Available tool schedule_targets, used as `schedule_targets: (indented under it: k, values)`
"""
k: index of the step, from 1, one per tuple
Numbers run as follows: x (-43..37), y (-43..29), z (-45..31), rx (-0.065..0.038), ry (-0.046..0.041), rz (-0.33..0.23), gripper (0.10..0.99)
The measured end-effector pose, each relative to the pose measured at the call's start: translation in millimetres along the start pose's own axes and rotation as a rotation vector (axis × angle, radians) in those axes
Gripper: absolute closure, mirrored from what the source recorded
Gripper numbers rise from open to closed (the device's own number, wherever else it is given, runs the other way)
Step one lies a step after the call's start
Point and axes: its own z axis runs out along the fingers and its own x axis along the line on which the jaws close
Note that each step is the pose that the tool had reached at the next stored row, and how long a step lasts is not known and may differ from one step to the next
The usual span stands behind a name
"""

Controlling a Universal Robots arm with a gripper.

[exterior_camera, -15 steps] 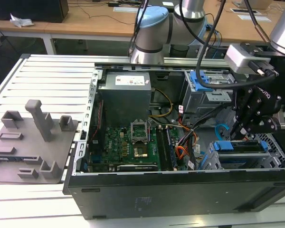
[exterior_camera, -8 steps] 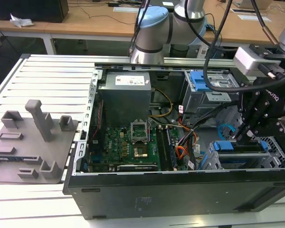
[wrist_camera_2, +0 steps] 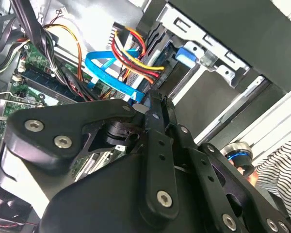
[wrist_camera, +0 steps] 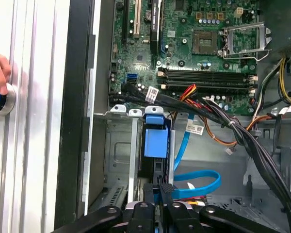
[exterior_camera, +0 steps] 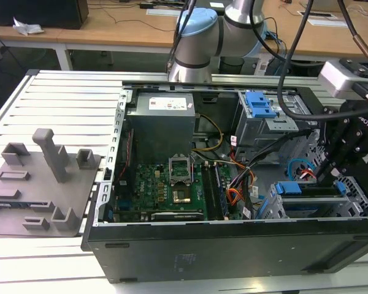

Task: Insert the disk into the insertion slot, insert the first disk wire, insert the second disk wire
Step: 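Insert the second disk wire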

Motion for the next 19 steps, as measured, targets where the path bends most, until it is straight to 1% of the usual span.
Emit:
schedule_targets:
  k: [6,8,10,17,18,19]
  values:
    - [0.0,-0.8,0.0,0.000,0.0000,0.001,0.922]
    - [0.0,-0.8,0.1,-0.001,-0.0008,0.010,0.922]
    - [0.0,-0.9,0.5,-0.004,-0.0039,0.064,0.922]
    - [0.0,-1.1,1.5,-0.004,-0.0043,0.066,0.922]
    - [-0.2,0.7,1.9,-0.004,-0.0047,0.066,0.922]
    - [-0.3,4.4,2.2,-0.004,-0.0062,0.066,0.922]
